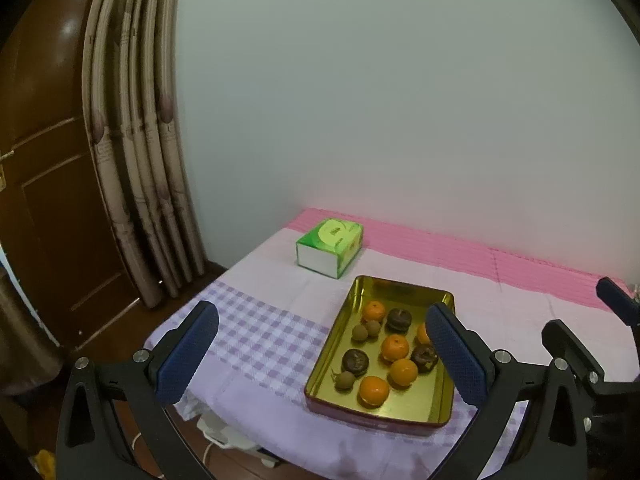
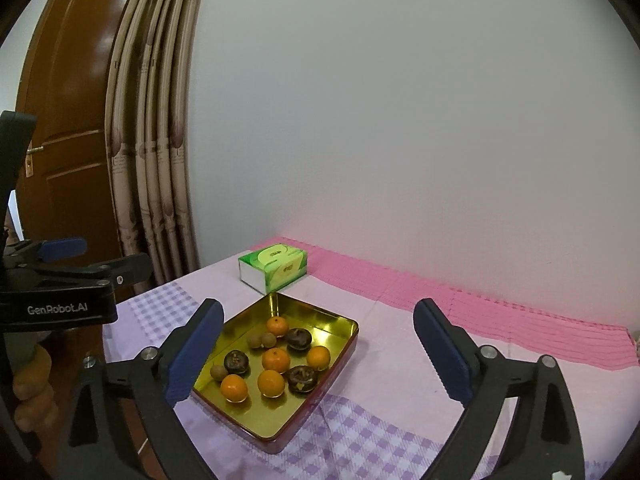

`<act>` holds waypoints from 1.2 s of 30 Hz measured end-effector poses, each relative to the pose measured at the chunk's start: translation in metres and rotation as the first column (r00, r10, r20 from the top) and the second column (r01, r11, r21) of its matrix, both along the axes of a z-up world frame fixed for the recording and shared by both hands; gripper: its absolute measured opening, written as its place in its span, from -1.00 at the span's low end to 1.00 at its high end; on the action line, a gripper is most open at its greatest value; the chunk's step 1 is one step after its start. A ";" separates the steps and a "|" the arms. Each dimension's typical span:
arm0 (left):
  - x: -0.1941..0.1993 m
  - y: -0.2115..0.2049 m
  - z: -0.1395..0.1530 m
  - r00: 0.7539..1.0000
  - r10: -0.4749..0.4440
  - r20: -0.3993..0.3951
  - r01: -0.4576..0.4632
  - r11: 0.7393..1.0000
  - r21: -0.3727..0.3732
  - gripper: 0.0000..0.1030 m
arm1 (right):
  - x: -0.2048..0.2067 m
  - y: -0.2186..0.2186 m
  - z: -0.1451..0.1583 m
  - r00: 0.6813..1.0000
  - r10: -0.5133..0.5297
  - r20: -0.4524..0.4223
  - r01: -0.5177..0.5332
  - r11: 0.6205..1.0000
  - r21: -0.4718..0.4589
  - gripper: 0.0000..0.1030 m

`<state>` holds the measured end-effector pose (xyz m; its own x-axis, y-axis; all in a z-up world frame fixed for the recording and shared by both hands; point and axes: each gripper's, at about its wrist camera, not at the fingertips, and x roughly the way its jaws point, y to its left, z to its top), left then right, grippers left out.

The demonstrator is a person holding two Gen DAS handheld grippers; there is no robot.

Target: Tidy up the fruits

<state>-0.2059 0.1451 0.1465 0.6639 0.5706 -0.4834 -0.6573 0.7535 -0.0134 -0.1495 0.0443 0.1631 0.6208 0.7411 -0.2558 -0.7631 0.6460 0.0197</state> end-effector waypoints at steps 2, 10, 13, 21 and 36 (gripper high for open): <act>-0.001 0.000 0.001 1.000 -0.003 0.002 0.003 1.000 0.001 0.99 | -0.004 0.000 0.001 1.000 -0.003 0.014 0.003 1.000 0.000 0.89; -0.004 -0.005 0.005 1.000 -0.006 0.011 0.006 1.000 0.023 0.99 | -0.011 -0.006 0.007 0.999 -0.011 0.032 0.011 1.000 0.013 0.92; -0.005 -0.006 0.006 1.000 -0.007 0.013 0.007 1.000 0.026 0.99 | -0.010 -0.009 0.007 1.000 -0.020 0.024 0.019 1.000 0.018 0.92; -0.003 -0.007 0.007 1.000 -0.011 0.001 0.011 0.999 0.030 0.99 | -0.005 -0.014 0.003 1.000 -0.025 0.007 0.025 1.000 0.014 0.95; 0.031 -0.013 -0.015 0.991 -0.044 -0.124 0.049 0.998 0.037 0.99 | 0.083 -0.059 -0.065 0.978 -0.151 -0.142 0.132 0.982 -0.134 0.96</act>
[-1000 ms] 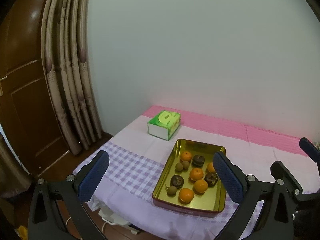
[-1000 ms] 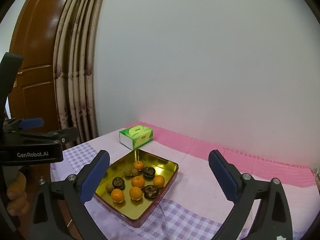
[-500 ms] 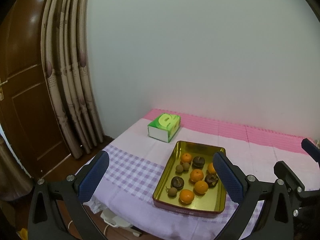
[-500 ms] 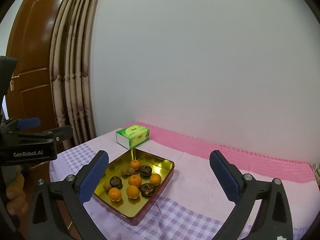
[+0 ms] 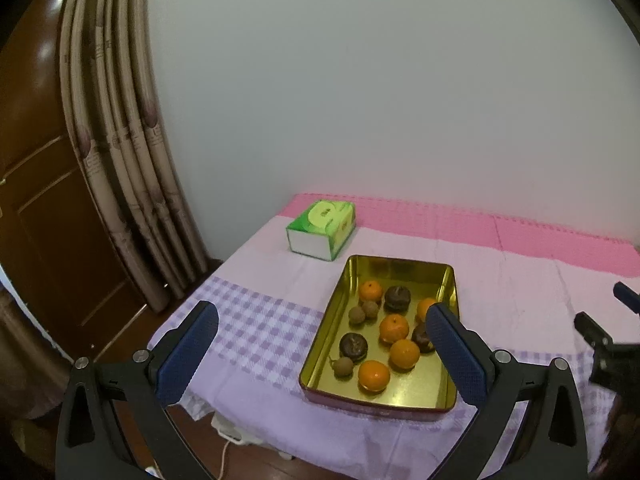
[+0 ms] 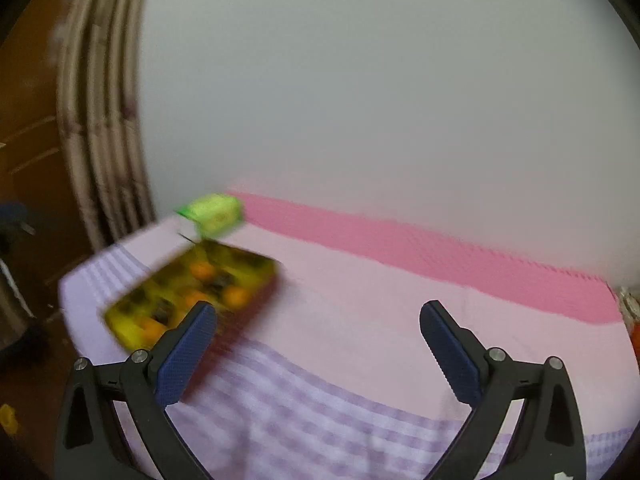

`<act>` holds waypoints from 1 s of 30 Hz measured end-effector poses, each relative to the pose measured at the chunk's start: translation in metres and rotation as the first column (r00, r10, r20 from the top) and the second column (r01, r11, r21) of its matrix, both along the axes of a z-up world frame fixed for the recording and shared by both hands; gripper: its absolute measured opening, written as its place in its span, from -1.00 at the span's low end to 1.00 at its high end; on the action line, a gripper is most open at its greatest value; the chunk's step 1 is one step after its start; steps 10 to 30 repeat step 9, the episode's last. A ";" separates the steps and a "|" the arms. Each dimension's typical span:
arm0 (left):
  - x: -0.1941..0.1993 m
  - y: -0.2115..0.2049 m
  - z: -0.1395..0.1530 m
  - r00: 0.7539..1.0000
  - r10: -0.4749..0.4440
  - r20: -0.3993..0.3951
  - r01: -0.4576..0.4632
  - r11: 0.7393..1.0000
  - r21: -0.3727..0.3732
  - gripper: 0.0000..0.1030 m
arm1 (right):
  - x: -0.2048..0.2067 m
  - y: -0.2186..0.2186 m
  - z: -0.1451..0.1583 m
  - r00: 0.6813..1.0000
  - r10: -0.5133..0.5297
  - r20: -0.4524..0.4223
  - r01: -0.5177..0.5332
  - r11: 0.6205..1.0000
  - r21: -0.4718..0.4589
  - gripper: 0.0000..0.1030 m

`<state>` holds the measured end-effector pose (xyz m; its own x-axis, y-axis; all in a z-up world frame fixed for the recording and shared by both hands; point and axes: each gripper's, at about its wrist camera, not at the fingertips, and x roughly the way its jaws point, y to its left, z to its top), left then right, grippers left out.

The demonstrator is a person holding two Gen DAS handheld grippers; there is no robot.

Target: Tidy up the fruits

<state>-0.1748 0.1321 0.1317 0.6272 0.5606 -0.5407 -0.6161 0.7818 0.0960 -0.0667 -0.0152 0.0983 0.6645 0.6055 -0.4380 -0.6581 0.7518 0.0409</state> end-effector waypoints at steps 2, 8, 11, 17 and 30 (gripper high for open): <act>0.006 -0.003 -0.002 1.000 0.003 -0.012 -0.003 1.000 0.020 1.00 | 0.032 -0.017 -0.024 0.997 -0.053 -0.051 0.049 0.996 -0.072 0.96; 0.023 -0.005 -0.008 0.998 -0.010 -0.068 0.009 1.000 -0.018 0.99 | 0.122 -0.070 -0.085 0.954 -0.229 -0.194 0.177 0.951 -0.252 0.96; 0.027 -0.004 -0.009 0.997 -0.012 -0.082 0.009 0.999 -0.034 0.99 | 0.137 -0.081 -0.094 0.940 -0.259 -0.221 0.195 0.941 -0.275 0.96; 0.027 -0.004 -0.009 0.997 -0.012 -0.082 0.009 0.999 -0.034 0.99 | 0.137 -0.081 -0.094 0.940 -0.259 -0.221 0.195 0.941 -0.275 0.96; 0.027 -0.004 -0.009 0.997 -0.012 -0.082 0.009 0.999 -0.034 0.99 | 0.137 -0.081 -0.094 0.940 -0.259 -0.221 0.195 0.941 -0.275 0.96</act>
